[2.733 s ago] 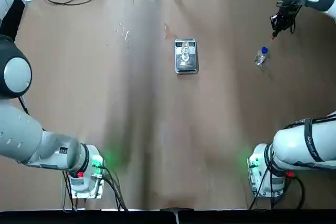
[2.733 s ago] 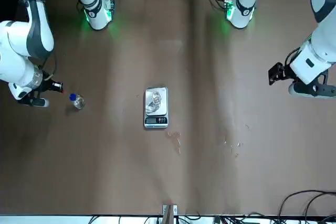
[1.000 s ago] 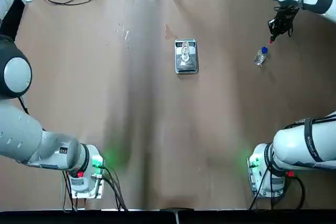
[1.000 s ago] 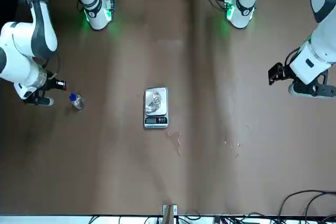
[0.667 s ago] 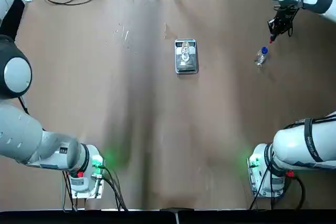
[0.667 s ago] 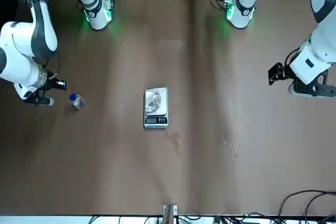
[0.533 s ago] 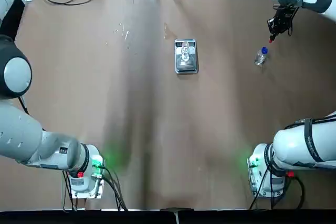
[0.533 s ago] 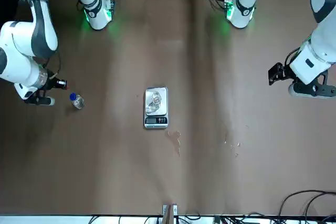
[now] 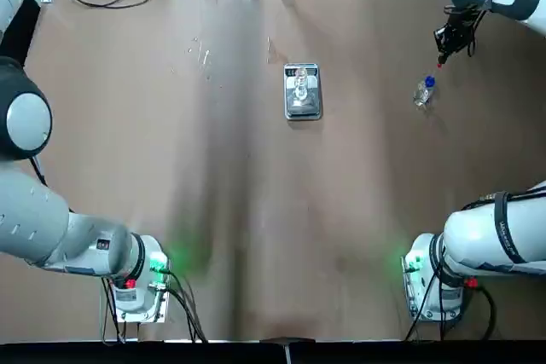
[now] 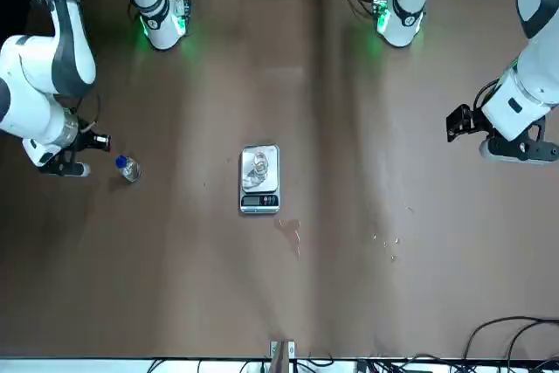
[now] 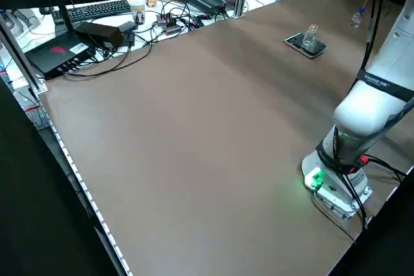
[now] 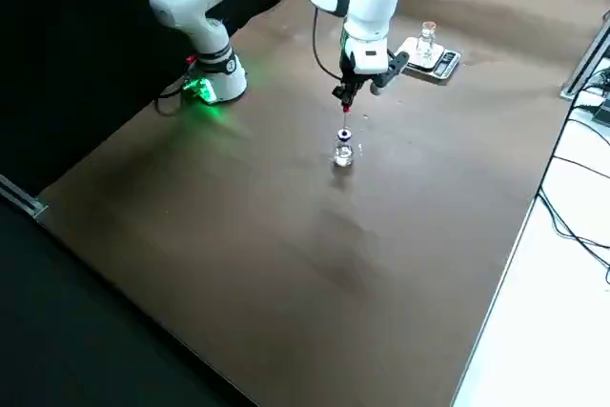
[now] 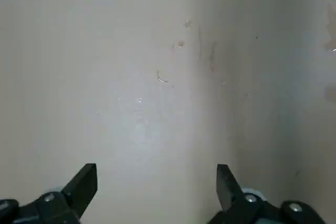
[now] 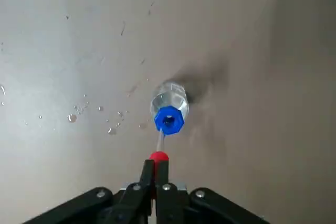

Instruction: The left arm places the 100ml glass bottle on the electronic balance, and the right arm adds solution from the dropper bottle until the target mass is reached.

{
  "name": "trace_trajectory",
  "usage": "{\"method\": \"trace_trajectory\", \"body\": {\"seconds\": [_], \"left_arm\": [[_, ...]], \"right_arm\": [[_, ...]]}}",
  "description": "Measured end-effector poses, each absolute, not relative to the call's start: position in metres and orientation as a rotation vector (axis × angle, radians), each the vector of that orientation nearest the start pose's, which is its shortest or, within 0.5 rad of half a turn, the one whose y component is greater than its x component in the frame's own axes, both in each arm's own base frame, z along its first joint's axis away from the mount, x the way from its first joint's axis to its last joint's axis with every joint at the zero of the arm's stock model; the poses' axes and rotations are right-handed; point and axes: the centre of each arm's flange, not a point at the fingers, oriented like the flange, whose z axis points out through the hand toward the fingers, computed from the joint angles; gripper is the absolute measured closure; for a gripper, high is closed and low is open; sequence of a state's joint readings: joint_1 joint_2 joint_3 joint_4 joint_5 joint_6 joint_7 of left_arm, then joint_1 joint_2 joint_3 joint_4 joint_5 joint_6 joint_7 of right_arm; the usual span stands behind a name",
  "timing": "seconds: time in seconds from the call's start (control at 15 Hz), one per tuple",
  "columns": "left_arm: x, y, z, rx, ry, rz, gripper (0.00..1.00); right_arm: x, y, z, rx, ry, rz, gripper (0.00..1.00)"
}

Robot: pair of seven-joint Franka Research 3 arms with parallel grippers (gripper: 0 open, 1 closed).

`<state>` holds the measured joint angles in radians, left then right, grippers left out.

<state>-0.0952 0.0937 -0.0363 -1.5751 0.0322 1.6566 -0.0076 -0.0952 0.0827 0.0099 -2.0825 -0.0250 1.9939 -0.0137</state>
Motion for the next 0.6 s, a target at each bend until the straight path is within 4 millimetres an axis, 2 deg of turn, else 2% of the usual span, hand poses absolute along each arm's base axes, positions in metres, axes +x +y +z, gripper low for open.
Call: {"method": "trace_trajectory", "body": {"seconds": [0.6], "left_arm": [[0.5841, -0.0731, 0.5763, -3.106, 0.197, 0.016, 0.00]], "right_arm": [[0.5415, -0.0558, 0.3749, -3.144, 0.116, 0.233, 0.96]]}}
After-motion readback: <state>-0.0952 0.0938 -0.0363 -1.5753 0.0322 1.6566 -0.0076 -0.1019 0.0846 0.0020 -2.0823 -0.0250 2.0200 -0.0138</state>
